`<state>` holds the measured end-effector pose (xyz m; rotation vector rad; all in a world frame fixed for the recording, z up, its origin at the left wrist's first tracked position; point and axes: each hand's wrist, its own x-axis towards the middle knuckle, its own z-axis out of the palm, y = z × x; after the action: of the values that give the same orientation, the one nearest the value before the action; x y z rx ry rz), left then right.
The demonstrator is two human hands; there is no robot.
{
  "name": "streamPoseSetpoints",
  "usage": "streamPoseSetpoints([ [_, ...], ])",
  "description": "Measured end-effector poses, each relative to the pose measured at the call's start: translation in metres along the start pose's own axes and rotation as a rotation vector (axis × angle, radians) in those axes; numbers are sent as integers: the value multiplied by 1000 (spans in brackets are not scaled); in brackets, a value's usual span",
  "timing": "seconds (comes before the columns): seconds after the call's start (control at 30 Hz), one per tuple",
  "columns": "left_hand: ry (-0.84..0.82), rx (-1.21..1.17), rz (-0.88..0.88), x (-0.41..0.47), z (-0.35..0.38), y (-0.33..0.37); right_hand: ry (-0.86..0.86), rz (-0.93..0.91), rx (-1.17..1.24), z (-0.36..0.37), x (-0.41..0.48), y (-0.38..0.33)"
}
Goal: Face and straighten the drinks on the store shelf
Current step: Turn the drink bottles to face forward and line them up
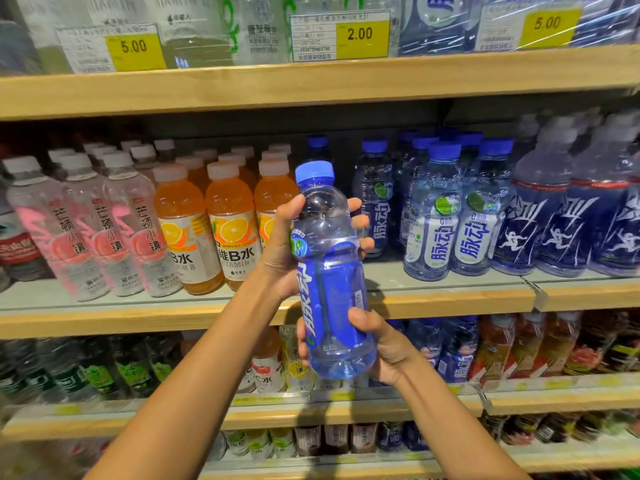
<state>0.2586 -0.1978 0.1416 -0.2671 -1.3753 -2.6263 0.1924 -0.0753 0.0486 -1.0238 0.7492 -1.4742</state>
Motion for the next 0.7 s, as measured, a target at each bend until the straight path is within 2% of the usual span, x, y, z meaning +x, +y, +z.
streamPoseSetpoints([
  [0.07,151,145,30,0,-2,-1,104,-36,-86,0,-3,-2],
  [0.13,340,388,116,-1,-3,0,303,-47,-174,-1,-5,-4],
  [0.2,502,608,220,-2,-3,0,423,-103,-283,-4,-7,-6],
  [0.3,620,772,356,-2,8,-2,542,-159,-496,2,-7,-9],
  [0.4,682,812,434,2,24,-13,724,-200,-716,7,-3,-2],
  [0.53,816,735,500,9,29,-21,866,-213,-896,11,-1,10],
  [0.63,814,684,512,11,25,-21,827,-201,-903,9,-4,11],
  [0.7,775,627,489,10,24,-15,697,-202,-792,4,-9,7],
])
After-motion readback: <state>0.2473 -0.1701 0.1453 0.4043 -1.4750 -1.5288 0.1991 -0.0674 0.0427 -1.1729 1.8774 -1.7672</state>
